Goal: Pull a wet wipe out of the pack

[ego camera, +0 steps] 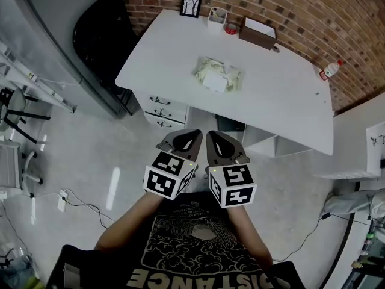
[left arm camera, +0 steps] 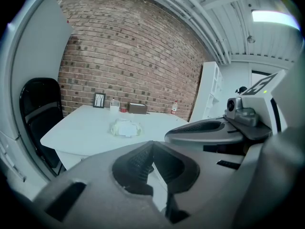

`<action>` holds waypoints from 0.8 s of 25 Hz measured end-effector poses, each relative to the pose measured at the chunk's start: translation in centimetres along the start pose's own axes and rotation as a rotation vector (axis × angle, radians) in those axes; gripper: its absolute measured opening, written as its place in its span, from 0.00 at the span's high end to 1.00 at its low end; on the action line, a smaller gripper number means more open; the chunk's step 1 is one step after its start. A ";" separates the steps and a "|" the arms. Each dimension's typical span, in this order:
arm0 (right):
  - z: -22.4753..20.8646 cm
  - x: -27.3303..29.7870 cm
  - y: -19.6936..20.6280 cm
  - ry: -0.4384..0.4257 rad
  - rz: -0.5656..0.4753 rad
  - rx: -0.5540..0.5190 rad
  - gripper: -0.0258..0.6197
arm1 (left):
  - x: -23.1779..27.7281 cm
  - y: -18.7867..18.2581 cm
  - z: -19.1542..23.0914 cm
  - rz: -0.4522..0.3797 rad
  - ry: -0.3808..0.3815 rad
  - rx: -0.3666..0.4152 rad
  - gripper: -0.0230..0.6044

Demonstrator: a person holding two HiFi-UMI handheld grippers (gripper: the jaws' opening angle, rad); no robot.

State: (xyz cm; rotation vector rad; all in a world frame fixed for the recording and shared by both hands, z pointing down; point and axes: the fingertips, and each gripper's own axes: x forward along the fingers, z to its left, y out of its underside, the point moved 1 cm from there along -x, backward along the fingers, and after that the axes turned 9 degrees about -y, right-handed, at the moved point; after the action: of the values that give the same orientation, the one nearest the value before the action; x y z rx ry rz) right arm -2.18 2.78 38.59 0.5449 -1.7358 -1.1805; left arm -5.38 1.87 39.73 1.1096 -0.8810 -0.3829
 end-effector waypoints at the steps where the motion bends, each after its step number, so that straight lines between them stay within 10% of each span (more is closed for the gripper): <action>1: 0.0 0.2 -0.2 0.000 -0.004 0.000 0.93 | 0.1 0.0 0.2 0.002 -0.001 0.000 0.95; 20: -5.3 4.5 -2.5 0.014 -0.033 0.023 0.93 | 6.0 -3.0 2.9 0.011 -0.001 0.038 0.95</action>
State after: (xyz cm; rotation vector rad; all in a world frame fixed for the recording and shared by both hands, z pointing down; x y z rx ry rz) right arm 0.02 -4.32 38.92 0.5962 -1.7364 -1.1789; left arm -3.45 -5.20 40.05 1.1388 -0.8982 -0.3596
